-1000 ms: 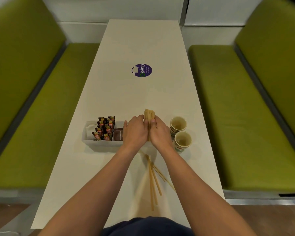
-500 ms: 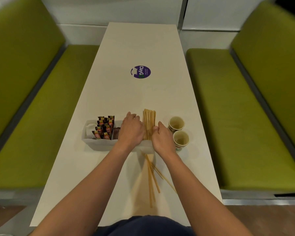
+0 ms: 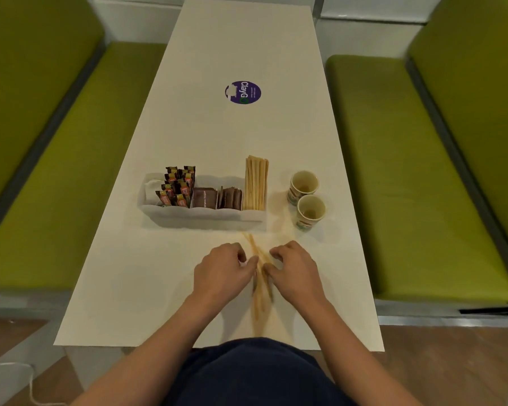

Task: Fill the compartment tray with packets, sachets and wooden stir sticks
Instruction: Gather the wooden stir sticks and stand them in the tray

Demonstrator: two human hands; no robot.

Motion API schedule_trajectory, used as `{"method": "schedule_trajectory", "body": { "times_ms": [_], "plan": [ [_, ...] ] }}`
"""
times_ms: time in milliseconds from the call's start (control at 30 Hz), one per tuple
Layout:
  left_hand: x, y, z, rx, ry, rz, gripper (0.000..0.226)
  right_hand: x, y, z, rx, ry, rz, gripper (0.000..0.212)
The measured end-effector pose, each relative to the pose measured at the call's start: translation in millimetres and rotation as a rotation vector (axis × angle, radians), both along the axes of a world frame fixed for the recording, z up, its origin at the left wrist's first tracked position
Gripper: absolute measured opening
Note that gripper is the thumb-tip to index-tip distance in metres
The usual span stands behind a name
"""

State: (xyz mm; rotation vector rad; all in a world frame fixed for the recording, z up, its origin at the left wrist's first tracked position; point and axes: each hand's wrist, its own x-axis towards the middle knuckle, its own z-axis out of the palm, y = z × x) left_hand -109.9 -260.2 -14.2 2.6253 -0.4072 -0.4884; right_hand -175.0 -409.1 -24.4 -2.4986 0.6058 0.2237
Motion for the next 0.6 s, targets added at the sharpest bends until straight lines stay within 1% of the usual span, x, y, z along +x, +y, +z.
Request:
{"method": "schedule_trajectory", "body": {
  "times_ms": [100, 200, 267, 333, 400, 500, 600],
  "plan": [
    [-8, -8, -10, 0.057, -0.017, -0.022, 0.041, 1, 0, -2, -0.059, -0.015, 0.006, 0.030],
    [-7, -10, -11, 0.076, -0.017, -0.013, 0.034, 1, -1, -2, -0.042, -0.049, -0.033, 0.020],
    [-6, -10, -8, 0.078, 0.010, -0.007, 0.023, 2, 2, -3, -0.060, -0.047, -0.038, 0.020],
    [-4, -8, -7, 0.097, 0.029, -0.003, 0.015, 3, 5, -4, -0.122, -0.023, -0.014, 0.023],
    [0, -6, -9, 0.128, 0.028, -0.001, 0.015, 4, 8, -4, -0.179, 0.010, 0.005, 0.024],
    [4, -4, -9, 0.184, -0.009, -0.011, 0.020, 4, 10, -3, -0.197, 0.036, 0.023, 0.030],
    [6, -4, -6, 0.230, -0.022, -0.028, 0.016, 8, 11, 0, -0.250, 0.056, 0.043, 0.024]
  ]
}}
